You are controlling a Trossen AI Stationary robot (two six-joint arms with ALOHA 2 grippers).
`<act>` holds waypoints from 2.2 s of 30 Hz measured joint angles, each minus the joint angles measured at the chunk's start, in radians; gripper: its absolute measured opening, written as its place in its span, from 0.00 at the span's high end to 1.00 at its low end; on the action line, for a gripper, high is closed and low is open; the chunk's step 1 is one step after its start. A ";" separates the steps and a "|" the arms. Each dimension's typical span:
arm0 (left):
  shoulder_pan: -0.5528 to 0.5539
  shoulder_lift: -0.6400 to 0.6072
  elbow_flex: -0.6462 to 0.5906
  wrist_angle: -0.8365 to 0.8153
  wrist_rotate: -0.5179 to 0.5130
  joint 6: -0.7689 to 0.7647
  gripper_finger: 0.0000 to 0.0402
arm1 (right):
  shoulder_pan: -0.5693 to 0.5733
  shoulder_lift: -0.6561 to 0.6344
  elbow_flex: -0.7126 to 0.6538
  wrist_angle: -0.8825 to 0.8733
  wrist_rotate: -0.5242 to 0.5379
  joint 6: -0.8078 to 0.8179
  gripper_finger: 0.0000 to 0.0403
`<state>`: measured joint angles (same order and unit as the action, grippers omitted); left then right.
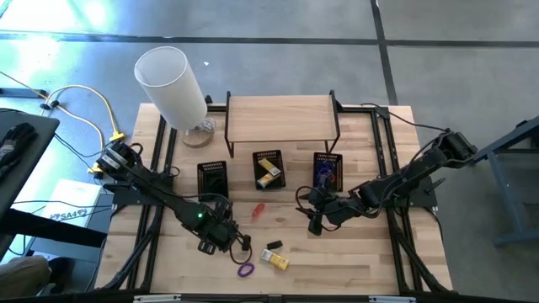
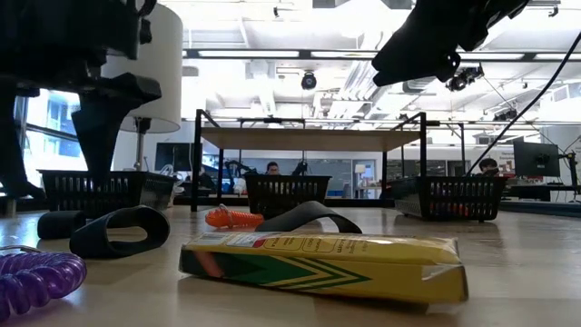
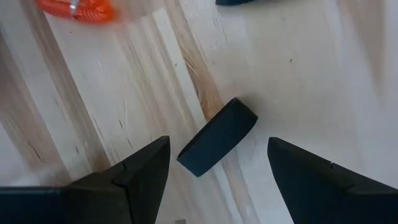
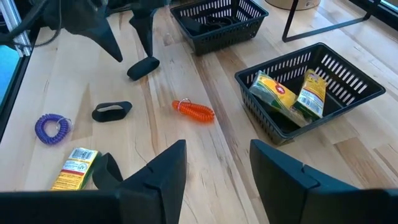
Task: Pick & Place Office Desk Supplies
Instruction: Put the black rubber band into the left black bin
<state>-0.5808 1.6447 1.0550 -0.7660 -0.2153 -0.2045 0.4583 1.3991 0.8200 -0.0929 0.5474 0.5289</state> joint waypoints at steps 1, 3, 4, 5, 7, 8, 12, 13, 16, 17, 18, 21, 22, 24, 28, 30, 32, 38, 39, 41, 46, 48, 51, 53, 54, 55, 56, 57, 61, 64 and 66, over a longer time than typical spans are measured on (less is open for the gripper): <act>0.000 0.007 0.000 0.000 0.000 0.021 0.35 | 0.000 0.000 0.000 0.000 0.000 0.000 0.59; 0.000 0.030 0.000 0.010 0.006 0.070 0.35 | 0.000 0.000 0.000 0.000 0.000 0.000 0.59; 0.000 0.043 0.000 0.012 0.008 0.095 0.35 | 0.000 0.000 0.000 0.000 0.000 0.000 0.59; 0.000 0.056 0.000 0.011 0.008 0.118 0.35 | 0.000 0.000 0.000 0.000 0.000 0.000 0.59; 0.000 0.082 0.000 0.011 0.008 0.161 0.35 | 0.000 0.000 0.000 0.001 0.000 0.000 0.59; 0.000 0.093 0.000 0.011 0.008 0.176 0.35 | 0.000 0.000 0.000 0.001 0.000 0.000 0.59; 0.000 0.127 0.006 0.009 -0.006 0.213 0.35 | 0.000 0.000 0.000 0.003 0.000 -0.001 0.59; -0.001 0.132 0.006 0.007 -0.009 0.218 0.35 | 0.000 0.000 0.000 0.004 0.001 -0.001 0.59; 0.000 0.138 0.005 0.009 -0.011 0.244 0.36 | -0.001 0.000 0.000 0.010 0.003 -0.002 0.59; 0.000 0.138 0.005 0.011 -0.011 0.257 0.37 | -0.001 0.000 0.000 0.011 0.003 -0.002 0.59; 0.000 0.138 0.005 0.012 -0.011 0.274 0.39 | -0.001 0.000 0.000 0.014 0.003 -0.002 0.59; 0.000 0.139 0.004 0.015 -0.009 0.350 0.44 | -0.001 0.000 0.000 0.024 0.003 -0.002 0.59; 0.002 0.139 0.004 0.017 -0.008 0.370 0.46 | -0.001 0.000 0.000 0.024 0.003 -0.002 0.59; 0.012 0.140 0.003 0.020 0.003 0.386 0.49 | -0.001 0.000 0.000 0.024 0.003 -0.002 0.59; 0.051 0.140 0.002 0.022 0.062 0.384 0.54 | -0.001 0.000 0.000 0.024 0.003 -0.002 0.59; 0.071 0.140 0.002 0.027 0.100 0.391 0.56 | 0.000 0.000 0.000 0.024 0.003 -0.002 0.59; 0.084 0.140 0.001 0.033 0.123 0.392 0.58 | 0.000 0.000 0.000 0.024 0.003 -0.002 0.59; 0.094 0.141 0.001 0.041 0.118 0.392 0.67 | 0.000 0.000 0.000 0.024 0.003 -0.003 0.59; 0.094 0.142 0.000 0.041 0.115 0.396 0.69 | 0.000 0.000 0.000 0.024 0.003 -0.003 0.59; 0.094 0.142 0.000 0.042 0.111 0.417 0.73 | 0.000 0.000 0.000 0.024 0.003 -0.003 0.59; 0.094 0.142 0.000 0.044 0.102 0.429 0.84 | 0.000 0.000 0.000 0.024 0.003 -0.003 0.59; 0.094 0.143 0.000 0.046 0.096 0.440 0.88 | 0.000 0.000 0.000 0.024 0.002 -0.003 0.59; 0.094 0.143 0.001 0.048 0.089 0.423 0.96 | 0.000 0.000 0.000 0.024 0.000 -0.003 0.59; 0.094 0.143 0.006 0.046 0.087 0.369 0.98 | 0.000 0.000 0.000 0.024 0.000 -0.003 0.59; 0.094 0.143 0.010 0.043 0.088 0.319 0.99 | 0.000 0.000 0.000 0.023 0.000 -0.003 0.59; 0.094 0.143 0.017 0.038 0.088 0.273 0.99 | 0.000 0.000 0.000 0.024 0.000 -0.003 0.59; 0.091 0.143 0.029 0.029 0.089 0.234 0.99 | 0.000 0.000 0.000 0.023 0.000 -0.003 0.59; 0.089 0.142 0.041 0.017 0.090 0.203 0.99 | 0.000 0.000 0.000 0.023 0.000 -0.003 0.59; 0.087 0.142 0.127 -0.061 0.103 0.107 0.99 | 0.000 0.000 0.000 0.023 -0.001 -0.003 0.59; 0.081 0.137 0.205 -0.200 0.105 0.021 0.99 | 0.000 0.000 0.000 0.023 -0.001 -0.003 0.59; 0.080 0.137 0.258 -0.291 0.107 -0.042 0.99 | 0.000 0.000 0.000 0.023 -0.001 -0.003 0.59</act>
<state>-0.5004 1.7817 1.3131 -1.0568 -0.1088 -0.2462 0.4580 1.3994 0.8196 -0.0700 0.5468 0.5259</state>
